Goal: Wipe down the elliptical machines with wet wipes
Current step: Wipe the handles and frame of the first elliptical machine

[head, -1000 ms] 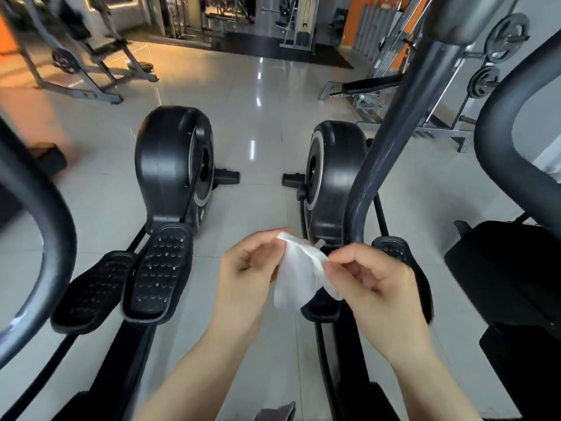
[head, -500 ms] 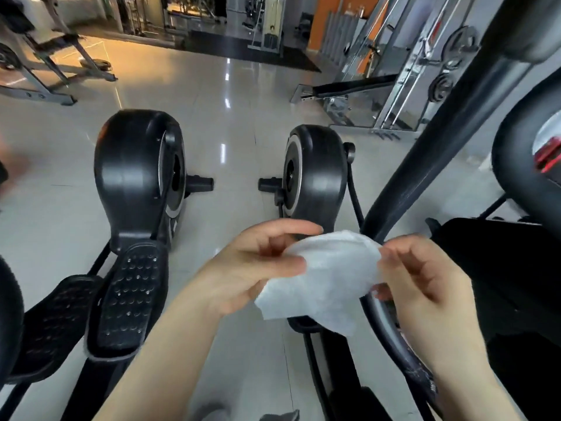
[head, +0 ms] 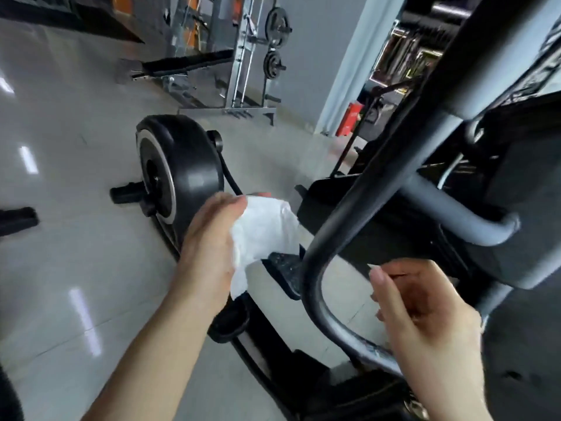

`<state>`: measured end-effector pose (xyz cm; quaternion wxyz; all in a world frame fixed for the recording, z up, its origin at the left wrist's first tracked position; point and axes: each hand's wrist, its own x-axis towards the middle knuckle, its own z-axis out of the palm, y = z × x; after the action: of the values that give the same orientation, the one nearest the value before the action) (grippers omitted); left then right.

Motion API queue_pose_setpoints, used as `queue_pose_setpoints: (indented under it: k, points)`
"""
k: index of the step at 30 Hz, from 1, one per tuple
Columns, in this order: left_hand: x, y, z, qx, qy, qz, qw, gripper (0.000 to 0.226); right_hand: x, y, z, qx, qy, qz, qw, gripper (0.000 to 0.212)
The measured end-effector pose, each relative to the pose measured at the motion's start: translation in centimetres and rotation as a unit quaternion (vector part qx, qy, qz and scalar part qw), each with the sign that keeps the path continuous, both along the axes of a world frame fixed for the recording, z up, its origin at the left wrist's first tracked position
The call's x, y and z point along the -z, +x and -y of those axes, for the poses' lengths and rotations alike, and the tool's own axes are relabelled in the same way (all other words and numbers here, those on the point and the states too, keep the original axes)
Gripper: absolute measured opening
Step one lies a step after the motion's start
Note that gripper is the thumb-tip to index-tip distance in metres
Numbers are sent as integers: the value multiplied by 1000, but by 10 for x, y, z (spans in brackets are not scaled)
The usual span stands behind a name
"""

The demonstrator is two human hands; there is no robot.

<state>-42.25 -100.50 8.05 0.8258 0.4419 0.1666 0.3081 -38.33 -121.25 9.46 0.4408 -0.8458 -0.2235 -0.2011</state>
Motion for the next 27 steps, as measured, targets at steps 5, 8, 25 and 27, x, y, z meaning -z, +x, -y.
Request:
queue_pose_setpoints:
  k: [5, 8, 25, 27]
  points:
    - [-52, 7, 64, -38, 271, 160, 948, 21, -21, 1, -2, 3, 20, 37, 999, 29]
    - [-56, 24, 78, -53, 345, 219, 911, 27, -31, 0, -7, -23, 43, 48, 998, 28]
    - [-88, 51, 97, -167, 405, 80, 895, 43, -46, 30, 0, -134, 121, 9, 984, 7]
    - [-92, 55, 98, -173, 423, 87, 885, 43, -47, 37, 3, -146, 127, 8, 981, 11]
